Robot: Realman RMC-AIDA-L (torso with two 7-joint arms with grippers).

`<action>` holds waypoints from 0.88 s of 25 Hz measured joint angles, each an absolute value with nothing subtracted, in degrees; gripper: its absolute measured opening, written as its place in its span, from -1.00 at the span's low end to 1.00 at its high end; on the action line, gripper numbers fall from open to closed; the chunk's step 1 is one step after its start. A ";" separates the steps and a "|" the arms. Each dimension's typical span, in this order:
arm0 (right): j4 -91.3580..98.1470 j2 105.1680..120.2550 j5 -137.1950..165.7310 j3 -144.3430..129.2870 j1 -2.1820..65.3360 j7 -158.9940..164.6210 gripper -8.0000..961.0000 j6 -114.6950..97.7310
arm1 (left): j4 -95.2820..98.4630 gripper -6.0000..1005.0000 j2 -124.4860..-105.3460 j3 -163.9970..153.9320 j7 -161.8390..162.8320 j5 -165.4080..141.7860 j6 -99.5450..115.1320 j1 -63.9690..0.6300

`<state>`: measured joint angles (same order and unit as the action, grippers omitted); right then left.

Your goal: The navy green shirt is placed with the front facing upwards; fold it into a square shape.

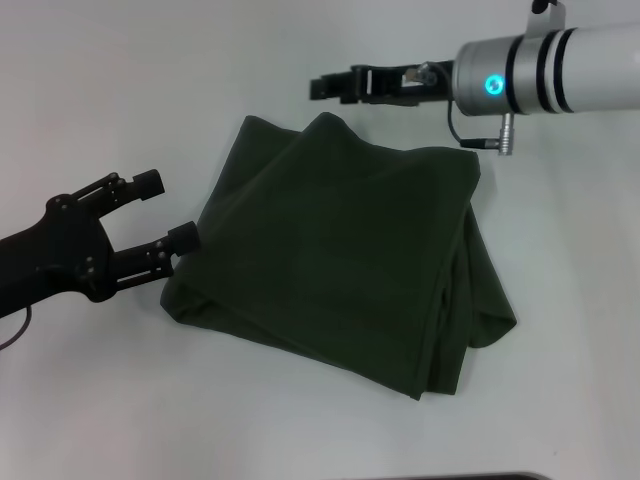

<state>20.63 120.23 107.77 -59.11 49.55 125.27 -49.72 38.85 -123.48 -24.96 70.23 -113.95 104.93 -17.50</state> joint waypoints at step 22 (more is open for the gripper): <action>16.39 120.68 103.77 -67.22 51.47 119.24 -0.61 -56.99 | 38.85 0.74 -123.48 -24.87 70.22 -113.54 104.81 -18.03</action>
